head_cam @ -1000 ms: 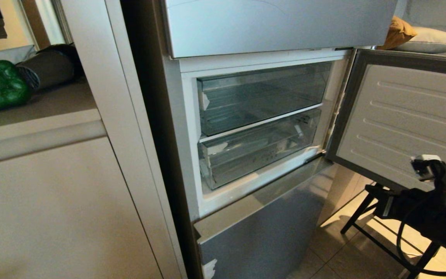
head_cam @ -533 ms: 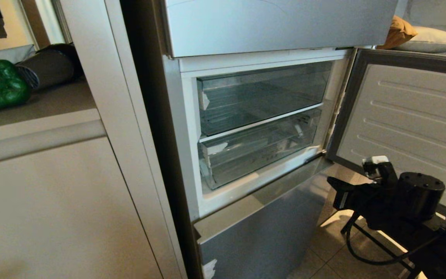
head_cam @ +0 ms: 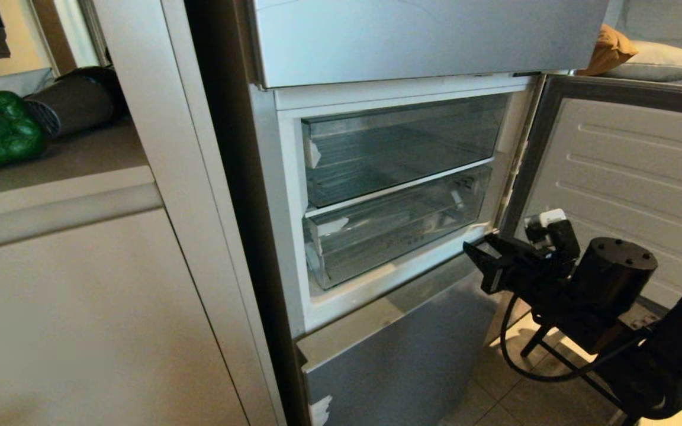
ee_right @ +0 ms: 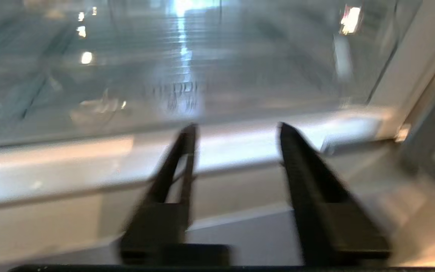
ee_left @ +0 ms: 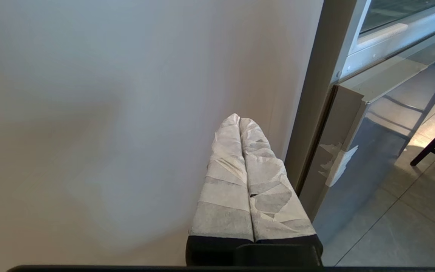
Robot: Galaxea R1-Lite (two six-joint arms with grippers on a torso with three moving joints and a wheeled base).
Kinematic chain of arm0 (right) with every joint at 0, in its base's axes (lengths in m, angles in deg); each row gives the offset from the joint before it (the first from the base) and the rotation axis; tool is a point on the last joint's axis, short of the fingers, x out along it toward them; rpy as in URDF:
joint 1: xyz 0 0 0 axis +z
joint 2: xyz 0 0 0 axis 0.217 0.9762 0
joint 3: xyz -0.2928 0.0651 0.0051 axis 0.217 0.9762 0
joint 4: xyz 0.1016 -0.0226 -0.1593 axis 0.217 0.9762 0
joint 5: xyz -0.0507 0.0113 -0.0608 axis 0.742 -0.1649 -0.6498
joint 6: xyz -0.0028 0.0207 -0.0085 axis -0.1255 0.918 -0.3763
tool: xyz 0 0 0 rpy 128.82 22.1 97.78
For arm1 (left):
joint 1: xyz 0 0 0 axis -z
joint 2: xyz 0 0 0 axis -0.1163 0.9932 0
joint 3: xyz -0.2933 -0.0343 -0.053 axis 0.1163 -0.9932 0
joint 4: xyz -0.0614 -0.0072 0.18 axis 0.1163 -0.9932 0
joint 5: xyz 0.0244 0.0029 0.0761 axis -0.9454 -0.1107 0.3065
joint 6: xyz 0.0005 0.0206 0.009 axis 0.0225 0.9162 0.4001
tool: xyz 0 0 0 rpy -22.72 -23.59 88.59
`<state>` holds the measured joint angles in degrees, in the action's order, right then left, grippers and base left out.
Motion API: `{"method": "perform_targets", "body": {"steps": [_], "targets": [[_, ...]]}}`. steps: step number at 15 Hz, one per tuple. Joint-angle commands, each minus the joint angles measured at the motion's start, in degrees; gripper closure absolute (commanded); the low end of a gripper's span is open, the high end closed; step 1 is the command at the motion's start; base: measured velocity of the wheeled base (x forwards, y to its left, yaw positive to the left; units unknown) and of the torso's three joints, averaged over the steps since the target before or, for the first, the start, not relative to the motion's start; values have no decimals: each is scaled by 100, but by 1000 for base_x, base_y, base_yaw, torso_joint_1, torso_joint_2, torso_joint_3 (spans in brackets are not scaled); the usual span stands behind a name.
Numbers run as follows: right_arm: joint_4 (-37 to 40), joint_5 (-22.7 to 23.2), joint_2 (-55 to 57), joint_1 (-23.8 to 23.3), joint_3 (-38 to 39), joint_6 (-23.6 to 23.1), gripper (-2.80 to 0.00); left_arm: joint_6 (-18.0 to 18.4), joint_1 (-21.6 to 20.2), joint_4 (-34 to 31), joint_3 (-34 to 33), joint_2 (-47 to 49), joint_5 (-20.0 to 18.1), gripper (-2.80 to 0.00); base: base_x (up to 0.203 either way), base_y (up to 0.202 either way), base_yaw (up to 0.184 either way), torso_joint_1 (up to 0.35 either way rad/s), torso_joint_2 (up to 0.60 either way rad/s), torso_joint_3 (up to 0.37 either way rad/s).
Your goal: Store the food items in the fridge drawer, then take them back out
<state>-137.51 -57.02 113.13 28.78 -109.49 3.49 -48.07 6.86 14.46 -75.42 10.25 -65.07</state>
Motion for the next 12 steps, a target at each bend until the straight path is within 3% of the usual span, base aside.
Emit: {"method": "perform_targets", "body": {"steps": [1, 4, 9, 12], "targets": [[-48, 4, 193, 10, -276, -124, -280, -2, -1, 4, -35, 1, 1, 0, 0, 0, 0, 0, 0, 0], [-48, 37, 514, 10, -638, -605, -280, -2, -1, 4, -35, 1, 1, 0, 0, 0, 0, 0, 0, 0], [-48, 299, 693, 132, -1071, -748, -280, -2, -1, 4, -35, 1, 1, 0, 0, 0, 0, 0, 0, 0], [-48, 306, 943, 215, -1445, -1105, -280, -2, -1, 4, -35, 1, 1, 0, 0, 0, 0, 0, 0, 0]]}}
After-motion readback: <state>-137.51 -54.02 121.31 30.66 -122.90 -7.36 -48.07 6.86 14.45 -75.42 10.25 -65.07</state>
